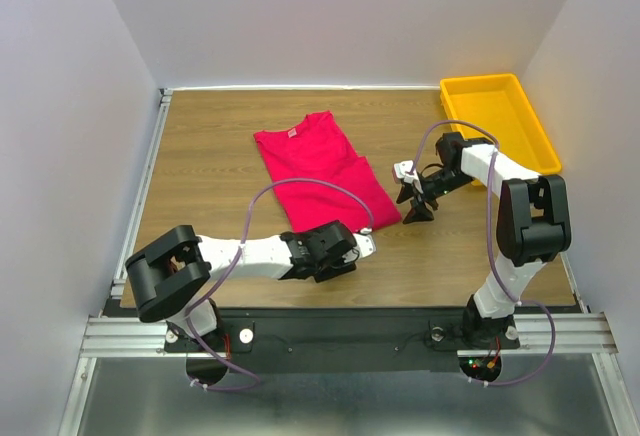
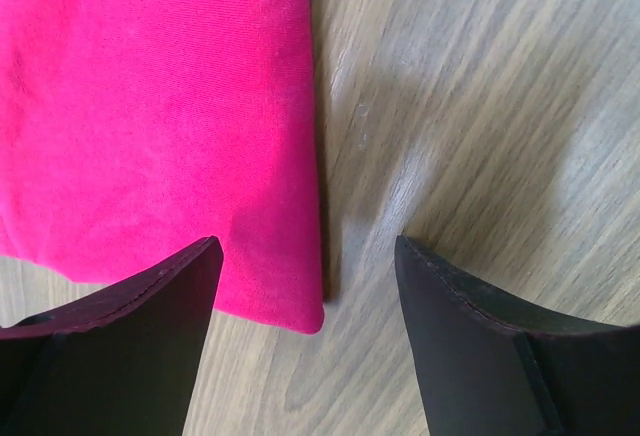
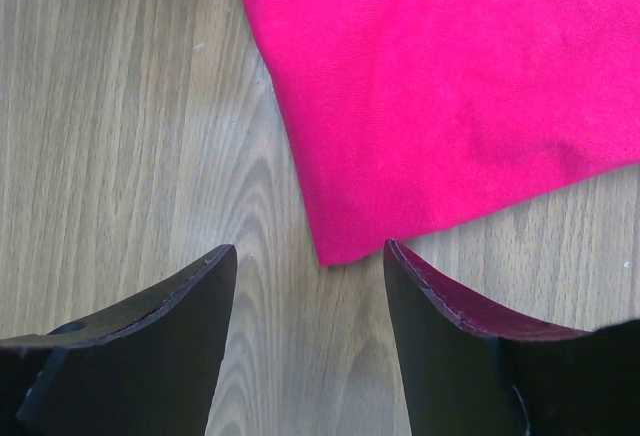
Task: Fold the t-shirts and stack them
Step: Fold the tshirt
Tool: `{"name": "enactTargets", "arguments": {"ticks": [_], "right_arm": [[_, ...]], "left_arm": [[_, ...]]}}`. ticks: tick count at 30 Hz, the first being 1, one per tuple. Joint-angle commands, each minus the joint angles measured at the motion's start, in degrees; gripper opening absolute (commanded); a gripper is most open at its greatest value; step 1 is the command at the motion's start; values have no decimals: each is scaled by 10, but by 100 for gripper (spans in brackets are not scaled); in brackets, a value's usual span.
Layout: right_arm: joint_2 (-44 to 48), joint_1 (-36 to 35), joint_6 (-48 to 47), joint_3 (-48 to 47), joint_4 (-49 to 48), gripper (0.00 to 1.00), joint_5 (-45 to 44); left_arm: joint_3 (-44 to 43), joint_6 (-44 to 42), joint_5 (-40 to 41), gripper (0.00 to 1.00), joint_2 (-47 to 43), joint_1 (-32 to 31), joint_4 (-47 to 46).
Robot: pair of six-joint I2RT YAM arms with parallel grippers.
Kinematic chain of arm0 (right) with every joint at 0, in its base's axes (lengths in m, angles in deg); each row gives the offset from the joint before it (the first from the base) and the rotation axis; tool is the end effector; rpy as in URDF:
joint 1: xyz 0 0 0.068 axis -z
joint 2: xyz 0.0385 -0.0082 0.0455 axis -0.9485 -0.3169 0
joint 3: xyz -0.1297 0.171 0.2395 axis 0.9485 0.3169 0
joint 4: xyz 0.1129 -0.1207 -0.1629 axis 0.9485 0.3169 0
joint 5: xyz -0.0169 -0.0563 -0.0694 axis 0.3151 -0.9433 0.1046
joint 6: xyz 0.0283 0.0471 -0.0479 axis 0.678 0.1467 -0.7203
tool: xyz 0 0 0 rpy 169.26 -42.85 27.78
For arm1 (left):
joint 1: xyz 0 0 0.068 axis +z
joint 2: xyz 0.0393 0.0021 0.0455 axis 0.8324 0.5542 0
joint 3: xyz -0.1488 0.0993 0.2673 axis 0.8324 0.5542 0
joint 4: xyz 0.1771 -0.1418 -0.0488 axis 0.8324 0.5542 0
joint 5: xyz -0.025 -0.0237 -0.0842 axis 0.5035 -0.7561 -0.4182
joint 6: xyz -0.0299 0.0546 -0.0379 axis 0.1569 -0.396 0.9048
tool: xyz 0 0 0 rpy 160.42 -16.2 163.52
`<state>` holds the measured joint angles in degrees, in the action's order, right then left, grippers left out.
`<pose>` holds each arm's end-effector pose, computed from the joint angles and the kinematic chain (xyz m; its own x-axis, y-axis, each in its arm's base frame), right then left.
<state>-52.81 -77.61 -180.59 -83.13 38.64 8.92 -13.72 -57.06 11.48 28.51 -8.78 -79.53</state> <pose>0.2886 0.0792 0.2446 0.0892 -0.6015 -0.7939 -0.9901 -0.1406 -0.0048 0.1351 -0.2505 0.2237 -0.0483 0.8418 -0.5376 0.8540 0.3139 0.4149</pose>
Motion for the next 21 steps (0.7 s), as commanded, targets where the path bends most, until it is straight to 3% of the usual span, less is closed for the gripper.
{"name": "enactTargets", "arguments": {"ticks": [1,21], "right_arm": [[-6,-2,-9,-25,15,66,1],[-32,-58,-1,-47,-5,65,-59]], "left_arm": [[-16,18,16,80,19,12,59],[27,-11,-11,62,-3,36,77]]}}
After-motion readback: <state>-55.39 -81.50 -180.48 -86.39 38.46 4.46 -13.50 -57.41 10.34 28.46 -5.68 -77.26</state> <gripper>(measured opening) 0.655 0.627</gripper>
